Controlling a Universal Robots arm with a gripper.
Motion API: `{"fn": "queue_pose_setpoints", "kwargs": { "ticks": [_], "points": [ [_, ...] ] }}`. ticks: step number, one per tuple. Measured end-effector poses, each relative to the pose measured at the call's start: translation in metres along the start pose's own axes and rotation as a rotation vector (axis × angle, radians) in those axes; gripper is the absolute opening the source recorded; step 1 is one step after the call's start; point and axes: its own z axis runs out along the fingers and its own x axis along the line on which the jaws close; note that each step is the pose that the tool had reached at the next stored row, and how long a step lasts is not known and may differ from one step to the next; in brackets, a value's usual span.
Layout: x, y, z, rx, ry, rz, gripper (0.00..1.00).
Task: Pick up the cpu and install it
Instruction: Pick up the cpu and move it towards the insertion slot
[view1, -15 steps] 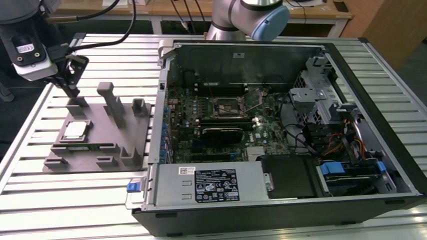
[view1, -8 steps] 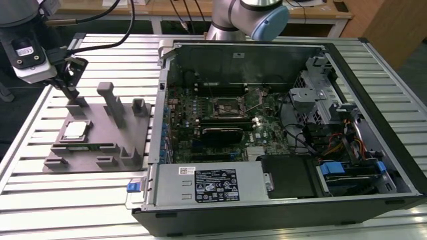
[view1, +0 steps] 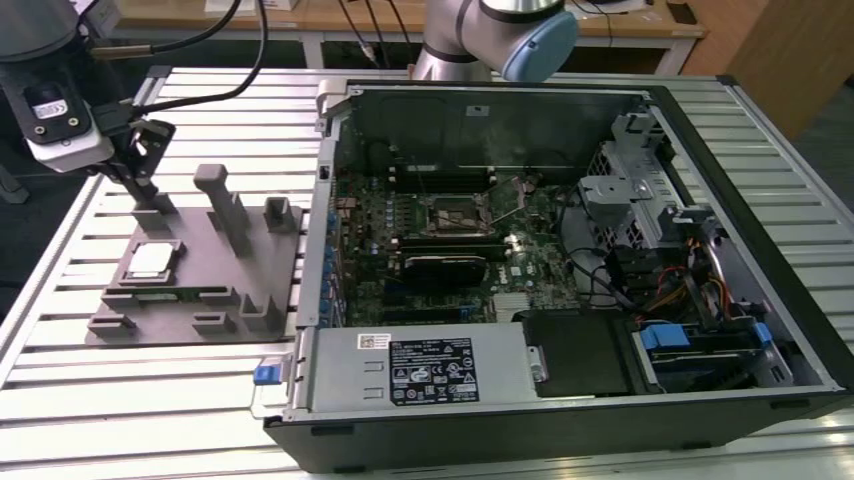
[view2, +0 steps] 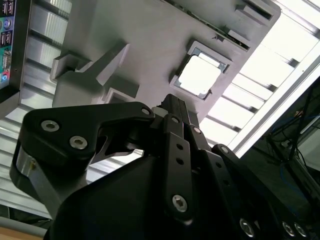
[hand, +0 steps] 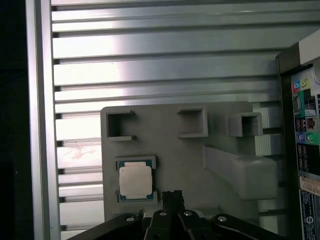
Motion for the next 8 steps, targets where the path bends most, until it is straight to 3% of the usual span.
{"fn": "queue_pose_setpoints", "kwargs": {
  "ticks": [8],
  "points": [
    [0.002, -0.0004, 0.0043, 0.0, 0.0, 0.0, 0.11]
  ]
}}
